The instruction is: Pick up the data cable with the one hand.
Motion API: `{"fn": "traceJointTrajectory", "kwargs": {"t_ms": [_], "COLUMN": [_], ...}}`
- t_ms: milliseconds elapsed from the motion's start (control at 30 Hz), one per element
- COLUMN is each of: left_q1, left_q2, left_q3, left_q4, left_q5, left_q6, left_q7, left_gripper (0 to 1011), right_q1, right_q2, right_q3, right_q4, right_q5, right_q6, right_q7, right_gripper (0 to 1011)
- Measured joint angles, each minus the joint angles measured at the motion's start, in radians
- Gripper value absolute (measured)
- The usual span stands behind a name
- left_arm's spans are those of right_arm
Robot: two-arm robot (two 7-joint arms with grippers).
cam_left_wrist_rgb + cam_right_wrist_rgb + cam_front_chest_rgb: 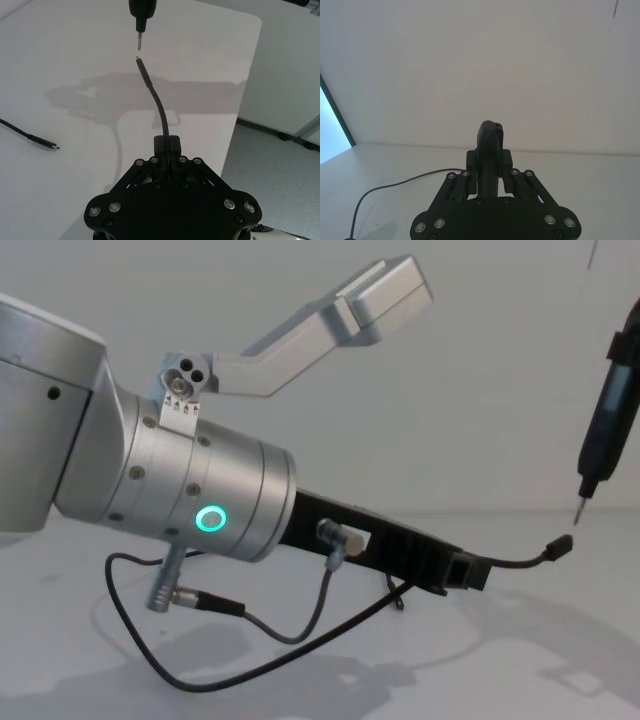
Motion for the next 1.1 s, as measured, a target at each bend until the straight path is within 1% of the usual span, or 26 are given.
{"fn": "traceJointTrajectory", "kwargs": {"t_ms": [500,1100], "left_q1": [0.000,0.000], "left_q2": [0.001,0.001], "left_q3": [0.000,0.000], "left_q4": [-0.001,-0.001], "left_q5": [0.000,0.000], "left_q6": [0.000,0.000], "left_q7": [0.000,0.000], "left_gripper": [44,44], "right_q1": [0.018,0.024], "right_q2": [0.009,0.015], "right_q3": [-0.024,-0.035], "right_q4": [0.026,0.041], "right_q5": [0.003,0.019], "right_q6": [0.014,-0.003], "right_q7": [-0.010,-0.013], "right_gripper": [279,279]}}
